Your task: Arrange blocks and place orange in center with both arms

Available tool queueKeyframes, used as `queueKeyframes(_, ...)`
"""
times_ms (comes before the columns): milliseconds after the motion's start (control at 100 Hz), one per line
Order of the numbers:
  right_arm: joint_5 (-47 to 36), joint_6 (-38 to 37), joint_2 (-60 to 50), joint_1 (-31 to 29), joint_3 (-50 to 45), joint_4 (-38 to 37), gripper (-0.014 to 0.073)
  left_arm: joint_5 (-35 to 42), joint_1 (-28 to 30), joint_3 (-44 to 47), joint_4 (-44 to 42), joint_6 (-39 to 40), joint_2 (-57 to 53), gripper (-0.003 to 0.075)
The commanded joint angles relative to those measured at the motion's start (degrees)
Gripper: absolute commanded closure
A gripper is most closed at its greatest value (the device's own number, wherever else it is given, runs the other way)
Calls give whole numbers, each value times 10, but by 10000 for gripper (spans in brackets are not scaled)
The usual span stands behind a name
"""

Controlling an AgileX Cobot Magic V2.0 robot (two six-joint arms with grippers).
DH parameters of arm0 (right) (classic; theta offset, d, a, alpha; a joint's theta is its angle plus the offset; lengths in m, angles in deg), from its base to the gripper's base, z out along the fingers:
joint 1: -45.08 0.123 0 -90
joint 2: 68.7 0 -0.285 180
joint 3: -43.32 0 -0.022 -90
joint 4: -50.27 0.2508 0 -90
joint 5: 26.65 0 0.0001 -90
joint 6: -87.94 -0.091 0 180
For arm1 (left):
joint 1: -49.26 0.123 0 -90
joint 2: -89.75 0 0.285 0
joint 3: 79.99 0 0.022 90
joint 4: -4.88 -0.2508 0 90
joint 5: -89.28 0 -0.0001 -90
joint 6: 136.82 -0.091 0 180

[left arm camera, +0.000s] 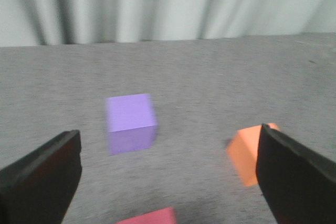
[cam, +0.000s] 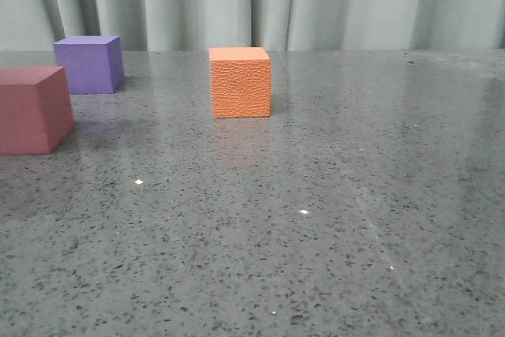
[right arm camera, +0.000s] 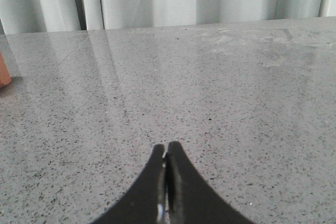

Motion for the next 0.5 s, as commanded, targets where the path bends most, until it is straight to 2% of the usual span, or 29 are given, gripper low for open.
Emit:
queueKeyframes(0,-49,6,-15,-2,7,-8,661,55,-54,-49,-30,68,59,80)
queueKeyframes(130,-49,6,-15,-2,7,-8,661,48,-126,-116,-153,209,155,80)
queueKeyframes(260,-49,6,-15,-2,7,-8,661,-12,-189,-203,-275,333,260,80)
queueKeyframes(340,-49,6,-15,-2,7,-8,661,-51,-225,-258,-317,364,316,80)
queueKeyframes(490,-49,6,-15,-2,7,-8,661,-110,-265,-350,-345,375,404,80)
